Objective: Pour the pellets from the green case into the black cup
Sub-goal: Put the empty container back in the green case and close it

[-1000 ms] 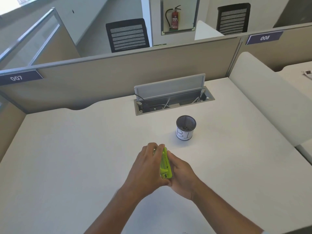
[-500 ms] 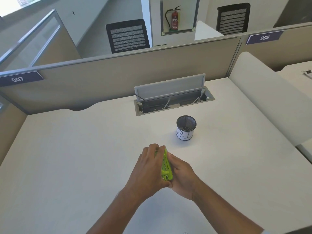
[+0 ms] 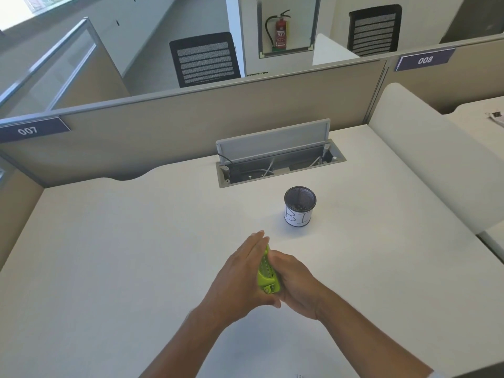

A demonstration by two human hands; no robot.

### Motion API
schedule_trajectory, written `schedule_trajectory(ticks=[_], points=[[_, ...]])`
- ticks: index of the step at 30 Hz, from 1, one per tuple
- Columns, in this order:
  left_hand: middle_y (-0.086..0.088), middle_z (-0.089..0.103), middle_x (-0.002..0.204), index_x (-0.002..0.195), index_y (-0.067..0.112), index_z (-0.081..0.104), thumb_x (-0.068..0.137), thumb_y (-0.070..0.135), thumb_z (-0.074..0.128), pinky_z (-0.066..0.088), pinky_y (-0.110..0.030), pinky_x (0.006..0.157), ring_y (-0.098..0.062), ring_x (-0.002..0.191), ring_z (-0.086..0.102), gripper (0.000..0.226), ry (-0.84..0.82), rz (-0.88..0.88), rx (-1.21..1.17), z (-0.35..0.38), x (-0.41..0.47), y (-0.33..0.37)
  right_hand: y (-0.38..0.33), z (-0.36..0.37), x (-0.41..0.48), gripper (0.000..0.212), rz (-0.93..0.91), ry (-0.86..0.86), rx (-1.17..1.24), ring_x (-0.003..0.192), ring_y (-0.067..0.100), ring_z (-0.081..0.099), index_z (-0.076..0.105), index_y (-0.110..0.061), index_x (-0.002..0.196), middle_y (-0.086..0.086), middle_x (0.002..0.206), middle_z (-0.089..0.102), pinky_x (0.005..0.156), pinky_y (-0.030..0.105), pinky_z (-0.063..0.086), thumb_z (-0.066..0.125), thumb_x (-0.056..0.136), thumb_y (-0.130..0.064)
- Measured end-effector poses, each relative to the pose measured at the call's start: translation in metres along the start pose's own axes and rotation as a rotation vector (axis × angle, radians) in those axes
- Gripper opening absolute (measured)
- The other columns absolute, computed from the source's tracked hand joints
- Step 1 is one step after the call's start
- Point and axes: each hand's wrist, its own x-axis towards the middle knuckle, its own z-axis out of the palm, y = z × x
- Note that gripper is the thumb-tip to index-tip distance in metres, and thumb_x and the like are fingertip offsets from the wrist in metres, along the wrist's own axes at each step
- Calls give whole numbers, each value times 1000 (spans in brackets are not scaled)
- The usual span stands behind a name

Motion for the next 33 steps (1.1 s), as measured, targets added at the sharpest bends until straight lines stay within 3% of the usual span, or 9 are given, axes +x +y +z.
schedule_trajectory(ticks=[4,6,8,9,11,15,22,28,33], points=[[39,46,157,167,49,13,63,32,105,53,-10,99,18,139,46,140,-30,-186,-562,-3,-8,-9,2,0,-1,41,-22,89,-24,103,37,77,71,-8,125,18,119,78,81,46,65,38,114,-29],[26,48,163,166,35,32,88,27,91,50,-10,100,10,143,48,98,78,-305,-811,-3,-10,-15,4,0,0,42,-19,119,38,107,42,77,72,-7,126,25,124,76,88,54,64,36,114,-26],[5,72,148,143,27,67,108,38,64,53,-30,114,-8,136,66,37,183,-396,-916,-3,-11,-19,5,0,0,43,-13,141,55,106,44,77,72,-5,126,28,123,75,88,56,64,35,114,-24],[-1,81,133,130,24,78,113,34,55,56,-41,114,-17,127,74,30,191,-405,-934,-2,-12,-21,6,1,0,44,-9,143,41,104,44,77,72,-4,126,29,122,75,87,56,64,35,114,-23],[-9,86,117,119,21,84,116,20,47,63,-48,105,-30,109,81,37,163,-416,-953,0,-14,-21,7,3,1,43,-7,130,-8,104,43,77,71,-3,126,29,121,75,87,56,64,35,114,-23],[-19,86,110,115,13,86,113,13,53,69,-40,80,-32,92,81,33,198,-468,-1082,-1,-12,-21,9,5,2,40,-23,184,-80,97,43,78,73,-5,116,28,112,78,86,61,64,37,113,-22],[-19,85,114,111,3,85,107,13,66,70,-46,83,-36,107,83,22,200,-483,-1203,-7,-12,-26,9,5,3,35,-50,271,-247,73,23,75,79,-12,92,9,84,75,73,60,67,48,110,-19],[-23,86,106,106,6,87,103,12,71,70,-45,78,-40,102,83,17,199,-471,-1179,-10,-13,-31,8,1,0,28,-153,246,-348,84,16,75,76,-34,115,3,89,69,62,46,66,56,104,-18],[-20,86,108,109,10,86,105,16,70,69,-43,76,-37,103,83,18,172,-467,-1193,-8,-14,-32,2,0,-1,21,-157,241,-378,72,17,73,77,-25,107,5,86,68,59,45,65,59,103,-15]])
